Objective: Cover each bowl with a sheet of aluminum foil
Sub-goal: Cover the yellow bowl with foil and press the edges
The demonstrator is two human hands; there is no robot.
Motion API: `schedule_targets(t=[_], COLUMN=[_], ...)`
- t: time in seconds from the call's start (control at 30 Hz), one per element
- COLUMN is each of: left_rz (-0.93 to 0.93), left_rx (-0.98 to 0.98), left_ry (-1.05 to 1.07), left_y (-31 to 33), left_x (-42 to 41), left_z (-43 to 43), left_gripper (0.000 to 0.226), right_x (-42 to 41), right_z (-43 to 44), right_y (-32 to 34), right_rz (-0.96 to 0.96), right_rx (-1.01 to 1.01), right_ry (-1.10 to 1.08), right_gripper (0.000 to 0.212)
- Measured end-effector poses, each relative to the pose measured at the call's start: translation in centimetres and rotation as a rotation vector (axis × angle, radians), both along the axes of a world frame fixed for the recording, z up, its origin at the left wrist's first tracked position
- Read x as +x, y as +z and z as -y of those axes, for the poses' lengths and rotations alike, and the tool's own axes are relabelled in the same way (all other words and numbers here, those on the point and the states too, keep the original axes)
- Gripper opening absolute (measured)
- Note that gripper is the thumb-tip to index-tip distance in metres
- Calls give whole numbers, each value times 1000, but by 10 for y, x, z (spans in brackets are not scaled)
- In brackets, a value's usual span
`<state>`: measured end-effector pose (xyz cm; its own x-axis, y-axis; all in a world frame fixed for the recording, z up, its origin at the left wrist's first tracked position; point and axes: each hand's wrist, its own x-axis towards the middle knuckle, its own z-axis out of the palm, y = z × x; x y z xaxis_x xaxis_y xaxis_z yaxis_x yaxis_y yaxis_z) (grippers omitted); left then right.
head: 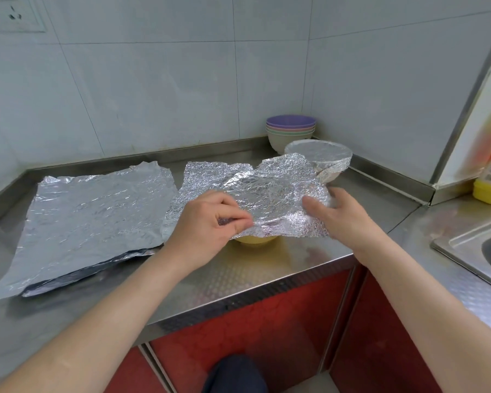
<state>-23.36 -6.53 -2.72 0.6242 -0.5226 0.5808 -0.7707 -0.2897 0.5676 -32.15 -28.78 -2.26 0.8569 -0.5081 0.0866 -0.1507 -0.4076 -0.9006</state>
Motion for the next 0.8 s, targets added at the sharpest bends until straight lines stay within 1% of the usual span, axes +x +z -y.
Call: schedule_targets(t=[0.03, 0.07, 0.1, 0.13, 0.23, 0.27, 0.3, 0.33, 0.37, 0.4, 0.43, 0.47, 0.5, 0.53, 0.6, 0.7, 0.77, 0.8], left_rz=[-20, -38, -49, -52, 17, 104, 230, 378, 498, 576, 634, 687, 725, 745, 783, 836, 825, 799], left_rx=[-6, -9, -5, 2, 40, 91, 183, 307, 434, 537, 589, 581, 538, 485, 442, 426, 443, 454], left_ry=[2, 5, 8, 11, 9, 11, 15, 27, 46, 64, 79, 84, 88, 86, 74, 41, 16, 3], left_y=[1, 2, 3, 3, 2, 2, 0, -3, -6, -9, -12, -15, -18, -20, -24, -30, -35, -36], left_x=[0, -1, -2, -2, -2, -3, -5, -5, -6, -8, -10, -11, -10, -10, -6, -2, 3, 5], left_z=[1, 1, 2, 2, -1, -4, -6, -9, -10, -10, -9, -8, -8, -9, -14, -18, -19, -21], left_gripper=[9, 9, 10, 10, 17, 28, 46, 66, 81, 87, 83, 71, 57, 47, 45, 43, 43, 47], right_x=[-1, -1, -1, 0, 2, 2, 2, 2, 2, 3, 4, 4, 3, 3, 1, -1, -1, 0], right_z=[-1, -2, -1, 0, 6, 7, 7, 6, 5, 6, 7, 8, 8, 10, 13, 15, 14, 14], right_y=[-2, -3, -4, -5, -5, -5, -4, -4, -4, -4, -5, -5, -5, -5, -5, -7, -12, -14], right_rz=[19, 33, 46, 65, 154, 173, 186, 191, 187, 182, 177, 174, 172, 178, 198, 213, 227, 232], right_rx=[182, 314, 417, 510, 709, 758, 796, 812, 816, 811, 810, 808, 804, 801, 778, 658, 602, 597], right_ry=[51, 93, 119, 138, 149, 145, 146, 151, 160, 167, 165, 159, 153, 151, 158, 176, 178, 179], right_gripper=[39, 27, 21, 23, 40, 43, 44, 46, 48, 52, 56, 59, 61, 63, 64, 70, 77, 77])
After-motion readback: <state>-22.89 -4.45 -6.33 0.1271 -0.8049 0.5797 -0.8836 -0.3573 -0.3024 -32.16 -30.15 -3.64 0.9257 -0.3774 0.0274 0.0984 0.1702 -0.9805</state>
